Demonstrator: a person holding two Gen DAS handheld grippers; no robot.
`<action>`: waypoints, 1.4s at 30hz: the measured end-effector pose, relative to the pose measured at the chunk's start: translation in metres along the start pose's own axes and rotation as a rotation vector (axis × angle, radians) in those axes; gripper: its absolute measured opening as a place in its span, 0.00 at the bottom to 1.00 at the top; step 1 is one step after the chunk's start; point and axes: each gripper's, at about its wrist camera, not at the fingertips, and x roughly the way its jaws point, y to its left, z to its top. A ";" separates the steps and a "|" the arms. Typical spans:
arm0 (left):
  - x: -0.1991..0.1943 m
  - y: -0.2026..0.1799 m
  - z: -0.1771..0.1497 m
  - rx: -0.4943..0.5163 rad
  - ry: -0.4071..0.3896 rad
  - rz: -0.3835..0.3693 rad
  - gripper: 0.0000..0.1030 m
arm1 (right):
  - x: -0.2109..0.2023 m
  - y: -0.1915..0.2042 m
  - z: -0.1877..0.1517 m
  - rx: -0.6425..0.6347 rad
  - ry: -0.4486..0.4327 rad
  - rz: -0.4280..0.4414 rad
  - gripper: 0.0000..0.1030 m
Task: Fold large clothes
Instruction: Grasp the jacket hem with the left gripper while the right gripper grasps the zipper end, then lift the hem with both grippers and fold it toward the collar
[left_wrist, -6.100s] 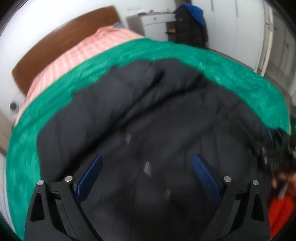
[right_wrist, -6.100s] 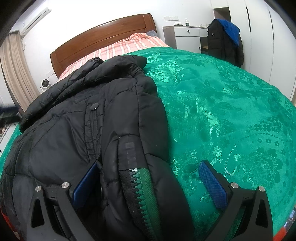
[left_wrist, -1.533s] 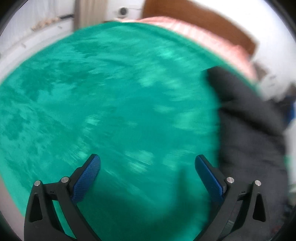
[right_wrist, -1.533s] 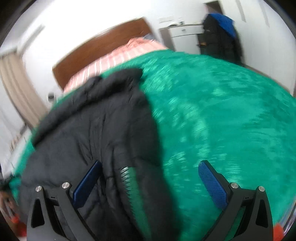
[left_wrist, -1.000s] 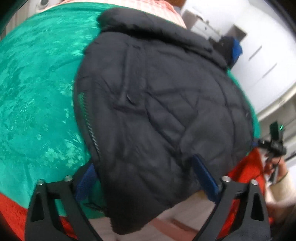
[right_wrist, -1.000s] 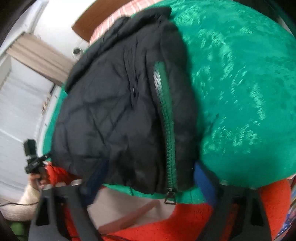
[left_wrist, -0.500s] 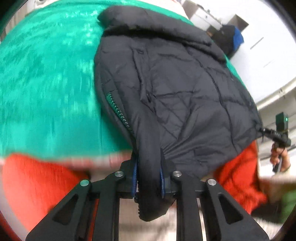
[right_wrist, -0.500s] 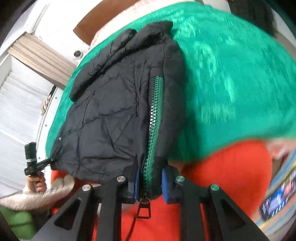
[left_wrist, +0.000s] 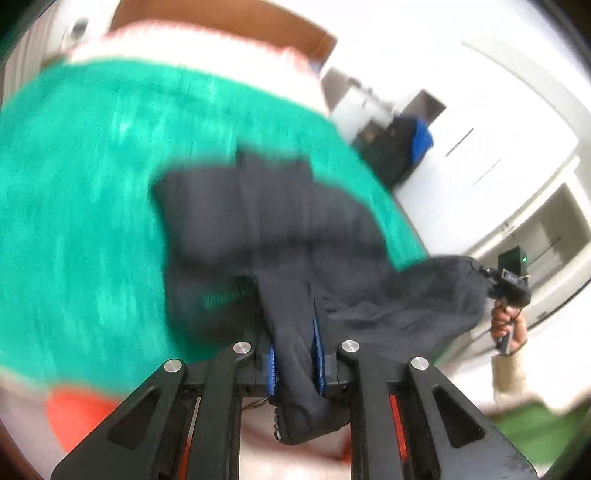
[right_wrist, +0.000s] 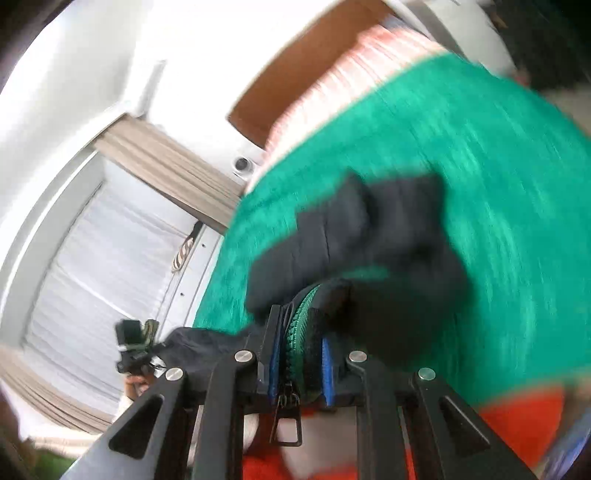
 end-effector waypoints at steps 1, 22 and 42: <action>0.011 0.001 0.033 0.022 -0.049 0.024 0.16 | 0.019 -0.002 0.031 -0.010 -0.030 -0.007 0.17; 0.236 -0.017 0.139 0.057 -0.202 0.381 0.97 | 0.259 0.054 0.122 -0.489 -0.201 -0.364 1.00; 0.311 0.086 0.105 -0.078 -0.265 0.295 1.00 | 0.342 -0.113 0.085 -0.170 -0.208 -0.140 1.00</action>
